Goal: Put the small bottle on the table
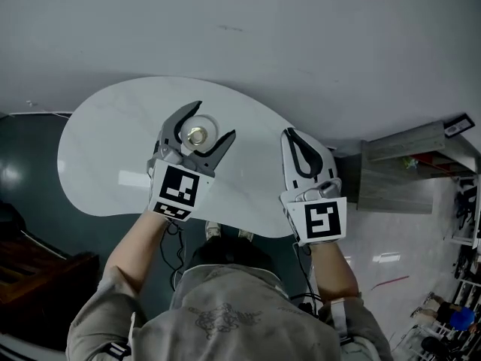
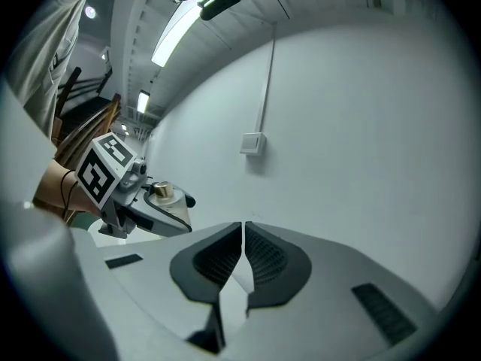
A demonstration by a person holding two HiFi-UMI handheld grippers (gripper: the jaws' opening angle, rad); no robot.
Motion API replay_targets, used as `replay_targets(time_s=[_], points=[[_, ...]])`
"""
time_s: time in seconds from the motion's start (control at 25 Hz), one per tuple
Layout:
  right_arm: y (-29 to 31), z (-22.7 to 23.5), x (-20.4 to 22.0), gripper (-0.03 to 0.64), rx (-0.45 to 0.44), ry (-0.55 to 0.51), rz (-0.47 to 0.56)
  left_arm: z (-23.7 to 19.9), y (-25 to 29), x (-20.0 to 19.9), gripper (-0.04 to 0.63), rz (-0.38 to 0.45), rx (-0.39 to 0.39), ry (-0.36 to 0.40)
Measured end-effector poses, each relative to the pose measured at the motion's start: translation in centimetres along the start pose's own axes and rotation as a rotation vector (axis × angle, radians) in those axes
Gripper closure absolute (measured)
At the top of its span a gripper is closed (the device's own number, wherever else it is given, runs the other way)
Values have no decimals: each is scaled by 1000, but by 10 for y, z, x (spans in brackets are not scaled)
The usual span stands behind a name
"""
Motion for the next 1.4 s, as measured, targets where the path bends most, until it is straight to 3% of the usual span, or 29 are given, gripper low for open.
replay_targets(time_s=[0.12, 0.68, 1.0, 1.4], points=[[13, 4, 18, 581, -9, 23, -12, 0, 24, 14, 249, -7, 39, -53], [68, -9, 114, 581, -46, 129, -118, -15, 118, 129, 249, -82, 77, -178], [80, -21, 171, 581, -58, 171, -196, -7, 147, 194, 249, -143, 103, -236], [90, -35, 214, 581, -64, 202, -248, -2, 168, 242, 249, -194, 121, -255]])
Point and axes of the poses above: the fingertips, and each gripper's own axes: y forward along the fingers, z to its right, x out of its underside, the point moved 3 cm from there along -y, backward along the fingers, and after that the axes turned 7 degrees about -y, right-handed, at the moved point
